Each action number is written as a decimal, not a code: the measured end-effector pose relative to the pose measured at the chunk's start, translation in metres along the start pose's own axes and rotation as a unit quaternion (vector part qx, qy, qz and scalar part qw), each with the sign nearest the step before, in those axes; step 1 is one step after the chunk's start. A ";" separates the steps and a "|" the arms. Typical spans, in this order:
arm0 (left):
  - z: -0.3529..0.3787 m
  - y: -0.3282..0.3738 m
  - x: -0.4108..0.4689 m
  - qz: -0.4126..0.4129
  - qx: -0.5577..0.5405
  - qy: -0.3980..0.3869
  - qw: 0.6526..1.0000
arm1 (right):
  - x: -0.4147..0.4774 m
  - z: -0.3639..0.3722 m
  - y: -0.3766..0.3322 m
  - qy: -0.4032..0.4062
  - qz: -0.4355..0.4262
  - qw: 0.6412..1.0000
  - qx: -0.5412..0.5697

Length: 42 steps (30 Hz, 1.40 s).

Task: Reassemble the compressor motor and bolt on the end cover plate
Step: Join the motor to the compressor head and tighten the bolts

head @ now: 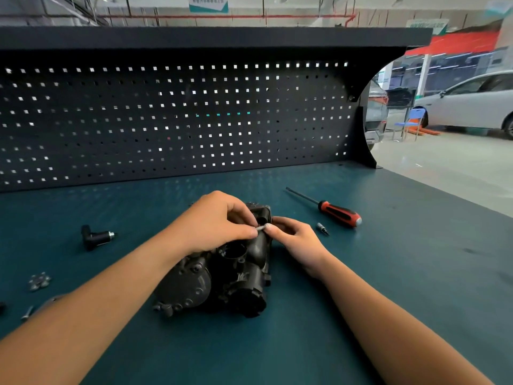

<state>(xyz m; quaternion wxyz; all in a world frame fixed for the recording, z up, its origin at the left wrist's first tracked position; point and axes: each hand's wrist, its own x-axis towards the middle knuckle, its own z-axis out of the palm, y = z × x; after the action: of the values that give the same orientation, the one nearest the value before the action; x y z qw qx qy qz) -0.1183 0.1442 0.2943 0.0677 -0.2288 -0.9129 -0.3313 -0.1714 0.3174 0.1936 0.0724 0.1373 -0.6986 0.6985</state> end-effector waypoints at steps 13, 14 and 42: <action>0.013 -0.001 0.007 0.021 0.081 0.024 0.996 | 0.000 0.000 -0.001 0.002 0.002 1.000 -0.002; 0.013 -0.001 0.007 0.020 0.076 0.018 0.997 | 0.000 0.000 -0.001 0.001 0.003 1.000 0.000; 0.012 -0.005 0.009 0.032 0.092 -0.001 0.995 | 0.004 -0.002 0.004 0.000 0.030 1.000 0.002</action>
<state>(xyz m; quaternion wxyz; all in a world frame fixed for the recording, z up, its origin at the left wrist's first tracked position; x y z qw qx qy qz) -0.1288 0.1519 0.2843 0.0976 -0.2508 -0.9320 -0.2429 -0.1765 0.3189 0.1908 0.0513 0.1168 -0.7012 0.7014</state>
